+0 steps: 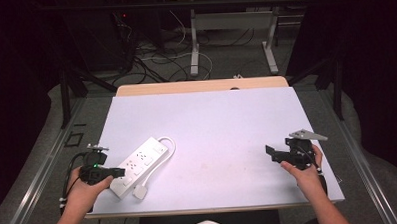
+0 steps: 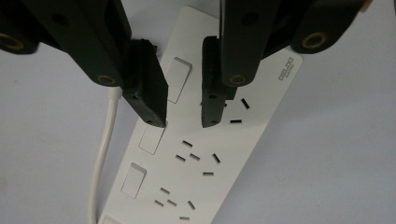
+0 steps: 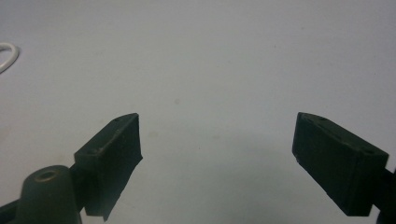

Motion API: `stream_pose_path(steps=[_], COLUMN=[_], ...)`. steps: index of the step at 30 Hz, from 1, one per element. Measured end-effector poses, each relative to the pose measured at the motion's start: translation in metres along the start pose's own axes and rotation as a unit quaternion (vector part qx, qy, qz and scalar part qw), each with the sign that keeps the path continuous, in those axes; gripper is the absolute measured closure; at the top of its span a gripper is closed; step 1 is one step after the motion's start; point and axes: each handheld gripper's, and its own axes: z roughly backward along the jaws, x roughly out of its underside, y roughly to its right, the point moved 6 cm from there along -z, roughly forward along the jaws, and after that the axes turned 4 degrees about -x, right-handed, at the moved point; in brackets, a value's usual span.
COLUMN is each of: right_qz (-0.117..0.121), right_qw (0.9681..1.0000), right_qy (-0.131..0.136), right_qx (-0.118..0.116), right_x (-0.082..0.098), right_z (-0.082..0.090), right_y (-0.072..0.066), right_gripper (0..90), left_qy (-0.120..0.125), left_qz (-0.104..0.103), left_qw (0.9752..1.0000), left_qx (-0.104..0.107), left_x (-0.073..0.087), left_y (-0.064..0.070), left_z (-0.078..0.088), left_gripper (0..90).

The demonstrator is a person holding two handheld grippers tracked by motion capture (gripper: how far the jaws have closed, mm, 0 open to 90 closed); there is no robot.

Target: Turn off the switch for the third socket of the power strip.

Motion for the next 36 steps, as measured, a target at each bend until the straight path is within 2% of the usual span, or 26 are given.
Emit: stream_pose_path(steps=[1, 5, 6, 10, 26, 36], right_qz=[0.000, 0.000, 0.001, 0.000, -0.003, -0.004], right_qw=[1.0000, 1.0000, 1.0000, 1.0000, 1.0000, 1.0000], right_qy=[0.000, 0.000, -0.004, -0.003, -0.003, -0.005], right_qx=[0.000, -0.001, -0.005, -0.004, -0.002, -0.004], right_x=[0.000, 0.000, 0.001, 0.001, 0.001, 0.002], right_z=[0.000, 0.000, 0.000, 0.000, -0.001, -0.001], right_y=[0.000, 0.000, 0.000, 0.000, 0.000, 0.000], right_gripper=[15.1, 15.1, 15.1, 15.2, 15.2, 15.2], left_qy=[0.000, -0.016, -0.010, -0.019, -0.036, -0.042], left_qz=[0.001, -0.003, -0.001, -0.004, 0.000, -0.009], left_qw=[1.0000, 0.9999, 0.9999, 0.9998, 0.9994, 0.9991], left_qx=[-0.006, -0.004, -0.005, -0.007, 0.001, 0.000], left_x=[0.002, 0.005, 0.005, 0.008, 0.015, 0.015], left_y=[0.000, 0.000, 0.001, 0.000, 0.000, 0.001], left_z=[-0.002, -0.005, -0.007, -0.009, -0.018, -0.018], left_gripper=[75.9, 79.9, 80.8, 83.5, 86.7, 87.8])
